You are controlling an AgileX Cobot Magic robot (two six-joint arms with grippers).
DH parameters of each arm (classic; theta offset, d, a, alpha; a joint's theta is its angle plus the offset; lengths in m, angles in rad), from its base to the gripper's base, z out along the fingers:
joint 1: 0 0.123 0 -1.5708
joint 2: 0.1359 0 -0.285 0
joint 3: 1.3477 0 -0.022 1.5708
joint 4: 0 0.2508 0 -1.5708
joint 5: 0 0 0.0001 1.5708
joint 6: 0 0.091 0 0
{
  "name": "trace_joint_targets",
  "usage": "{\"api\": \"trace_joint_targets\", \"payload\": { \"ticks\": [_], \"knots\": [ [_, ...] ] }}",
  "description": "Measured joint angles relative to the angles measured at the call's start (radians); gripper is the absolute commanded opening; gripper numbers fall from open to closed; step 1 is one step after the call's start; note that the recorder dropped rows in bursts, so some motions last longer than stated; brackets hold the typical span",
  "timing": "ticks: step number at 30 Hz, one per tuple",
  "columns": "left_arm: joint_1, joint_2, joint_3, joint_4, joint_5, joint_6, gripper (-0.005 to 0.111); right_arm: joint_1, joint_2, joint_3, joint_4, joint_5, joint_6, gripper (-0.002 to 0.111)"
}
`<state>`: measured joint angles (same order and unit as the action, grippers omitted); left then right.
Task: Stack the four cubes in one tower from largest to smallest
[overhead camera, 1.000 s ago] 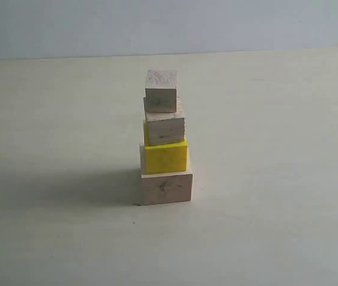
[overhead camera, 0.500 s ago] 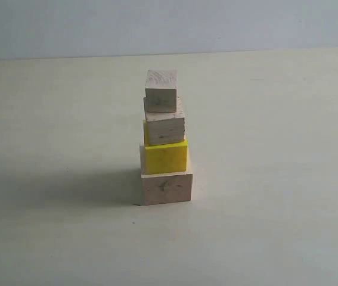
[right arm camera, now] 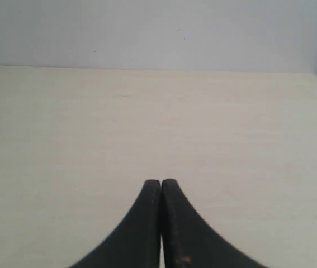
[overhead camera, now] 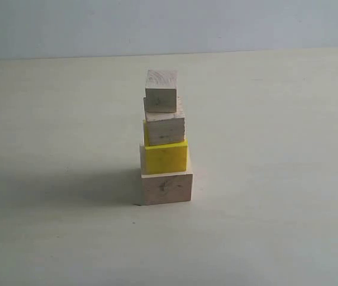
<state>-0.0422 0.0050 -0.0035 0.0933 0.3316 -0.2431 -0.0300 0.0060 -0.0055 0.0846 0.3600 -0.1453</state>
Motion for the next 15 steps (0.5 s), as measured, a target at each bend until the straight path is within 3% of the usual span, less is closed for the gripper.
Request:
{"api": "trace_joint_targets", "payload": {
  "ticks": [15],
  "knots": [
    [0.000, 0.000, 0.000, 0.000, 0.000, 0.000, 0.000, 0.000, 0.000, 0.000, -0.007, -0.005, 0.000, 0.000]
  ]
}}
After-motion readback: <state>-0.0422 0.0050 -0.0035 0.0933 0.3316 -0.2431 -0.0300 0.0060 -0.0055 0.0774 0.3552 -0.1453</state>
